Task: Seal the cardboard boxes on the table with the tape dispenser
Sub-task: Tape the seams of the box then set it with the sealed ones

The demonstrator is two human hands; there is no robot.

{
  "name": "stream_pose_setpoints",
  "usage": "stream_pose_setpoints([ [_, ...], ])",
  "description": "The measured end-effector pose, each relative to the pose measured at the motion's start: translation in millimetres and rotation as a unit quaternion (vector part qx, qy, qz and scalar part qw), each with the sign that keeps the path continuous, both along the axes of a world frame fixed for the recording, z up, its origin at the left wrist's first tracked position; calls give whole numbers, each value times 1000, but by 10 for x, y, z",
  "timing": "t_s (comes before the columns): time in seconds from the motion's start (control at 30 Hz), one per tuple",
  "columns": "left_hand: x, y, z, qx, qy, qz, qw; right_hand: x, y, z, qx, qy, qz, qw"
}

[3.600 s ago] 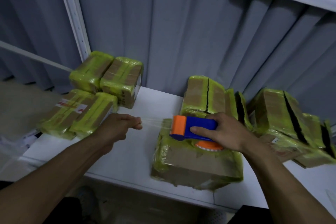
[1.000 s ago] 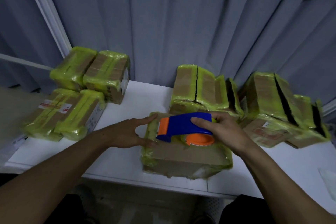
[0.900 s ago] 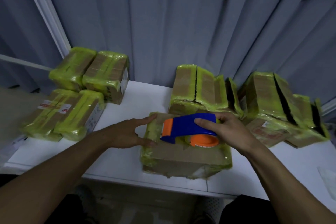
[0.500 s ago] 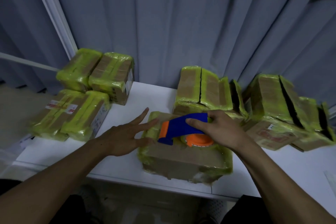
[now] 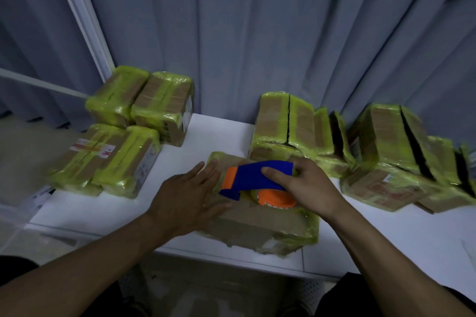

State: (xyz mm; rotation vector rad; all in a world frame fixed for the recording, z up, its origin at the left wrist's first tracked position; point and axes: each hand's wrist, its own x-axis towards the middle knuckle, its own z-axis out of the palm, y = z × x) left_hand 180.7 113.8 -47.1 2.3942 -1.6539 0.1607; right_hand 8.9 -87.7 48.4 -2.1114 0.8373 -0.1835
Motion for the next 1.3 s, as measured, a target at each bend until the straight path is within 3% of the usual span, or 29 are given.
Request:
stream_pose_setpoints([
  [0.1,-9,-28,26,16,-41,8,999,-84,-72,-6,-1,5,1,1000],
  [0.4,-79,-74,77,59,-49,46,996,-358,-251,163,-16,28,-7,999],
  [0.6,-101,-69,95,67,-45,35,996,-222,-194,36,-106,47,1,993],
  [0.8,90,100,148,99,-61,58,992,7,-11,-24,-82,5,13,997],
  [1.0,175,198,157,74,-38,40,996,206,104,-113,-51,-1,9,999],
  [1.13,15,94,64,45,54,39,997,153,91,-109,-38,-4,11,999],
  [1.3,-1,52,21,64,53,48,995,67,60,-29,-27,-5,15,1000],
])
